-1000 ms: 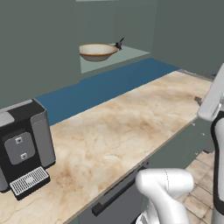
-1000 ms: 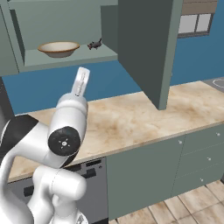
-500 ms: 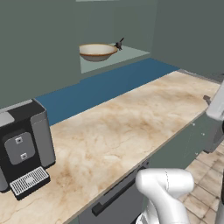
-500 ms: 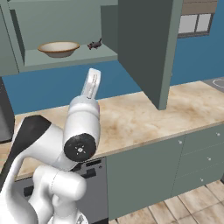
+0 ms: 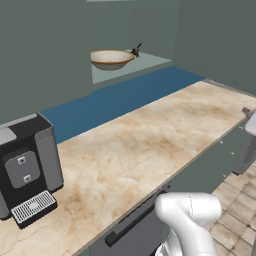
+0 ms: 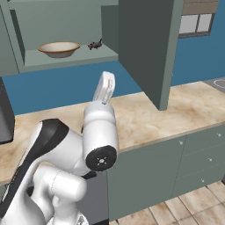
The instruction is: Pick the mug and place it in the sink. Pick the bowl and place it in the open cabinet and then close the cabinet.
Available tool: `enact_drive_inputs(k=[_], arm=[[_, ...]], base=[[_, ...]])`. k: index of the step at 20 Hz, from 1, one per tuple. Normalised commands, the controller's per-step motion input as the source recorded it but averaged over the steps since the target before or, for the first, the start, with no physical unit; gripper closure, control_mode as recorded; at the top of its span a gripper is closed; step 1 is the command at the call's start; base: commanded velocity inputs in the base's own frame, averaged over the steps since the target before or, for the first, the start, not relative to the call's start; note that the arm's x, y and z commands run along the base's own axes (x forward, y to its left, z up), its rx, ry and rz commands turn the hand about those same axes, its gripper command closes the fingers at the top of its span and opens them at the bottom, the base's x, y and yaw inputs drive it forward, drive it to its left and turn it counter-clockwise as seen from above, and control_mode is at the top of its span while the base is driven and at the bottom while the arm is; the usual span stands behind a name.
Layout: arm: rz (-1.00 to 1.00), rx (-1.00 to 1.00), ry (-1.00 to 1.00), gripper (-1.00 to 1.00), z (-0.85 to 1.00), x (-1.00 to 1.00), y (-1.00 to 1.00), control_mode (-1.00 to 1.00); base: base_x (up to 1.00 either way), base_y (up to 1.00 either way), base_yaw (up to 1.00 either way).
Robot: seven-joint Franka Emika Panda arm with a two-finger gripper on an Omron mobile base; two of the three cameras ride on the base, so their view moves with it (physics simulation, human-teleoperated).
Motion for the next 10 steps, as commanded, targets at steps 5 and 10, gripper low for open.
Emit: enact_drive_inputs(k=[5, 10], arm=[[0.07, 0.0, -0.03, -1.0, 0.0, 0.0, -0.42, -1.0], [0.09, 0.0, -0.05, -1.0, 0.0, 0.0, -0.35, -1.0]], base=[[0.0, 0.0, 0.0], [0.0, 0.0, 0.0]])
